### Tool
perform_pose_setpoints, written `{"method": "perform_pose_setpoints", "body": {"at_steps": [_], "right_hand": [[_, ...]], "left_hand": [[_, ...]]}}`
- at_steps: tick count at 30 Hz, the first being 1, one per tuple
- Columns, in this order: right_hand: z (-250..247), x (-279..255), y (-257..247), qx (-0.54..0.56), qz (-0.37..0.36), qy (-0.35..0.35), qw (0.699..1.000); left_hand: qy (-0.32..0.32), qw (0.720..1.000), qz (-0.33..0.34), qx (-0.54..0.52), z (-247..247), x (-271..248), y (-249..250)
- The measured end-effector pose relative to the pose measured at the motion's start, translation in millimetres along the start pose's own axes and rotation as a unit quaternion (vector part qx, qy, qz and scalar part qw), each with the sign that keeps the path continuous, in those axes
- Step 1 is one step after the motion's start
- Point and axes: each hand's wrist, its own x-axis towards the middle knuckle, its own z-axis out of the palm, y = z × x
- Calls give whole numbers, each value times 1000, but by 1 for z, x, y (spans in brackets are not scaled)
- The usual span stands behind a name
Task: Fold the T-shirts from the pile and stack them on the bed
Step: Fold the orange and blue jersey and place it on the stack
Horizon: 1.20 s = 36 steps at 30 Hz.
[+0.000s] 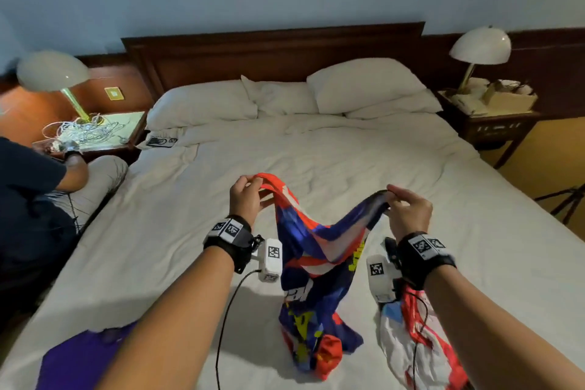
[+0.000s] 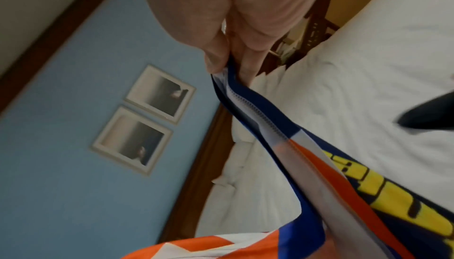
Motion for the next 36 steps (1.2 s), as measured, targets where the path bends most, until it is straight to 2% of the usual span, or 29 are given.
{"method": "perform_pose_setpoints", "body": {"at_steps": [6,10,13,16,19,22,28,31,36], "right_hand": [[26,64,-104,91,-112,11,989],[23,70,-158,160,-134,8,978],[13,55,-174,180,-169,1,969],[-2,32,-160,195,-155,-8,968],[-17,7,-122,197,-125,-12,972],[-27,-23,-67,179,-72,-4,981],[-44,-84,67,-15,12,-35,999],[-56,-119,118,-141,27,-44,989],[-72,-174,186,-249,77,-42,965]], "left_hand": [[-20,994,100,-40,41,37,102],[-31,986,158,-52,48,32,154],[-31,981,178,-70,38,12,171],[-21,980,183,-76,20,-17,165],[24,983,164,-86,-6,-42,135],[83,984,113,-113,-39,-68,83],[216,968,-20,-129,-116,-108,-51],[270,955,-85,-91,-158,-121,-119],[355,918,-172,-35,-233,-143,-217]]}}
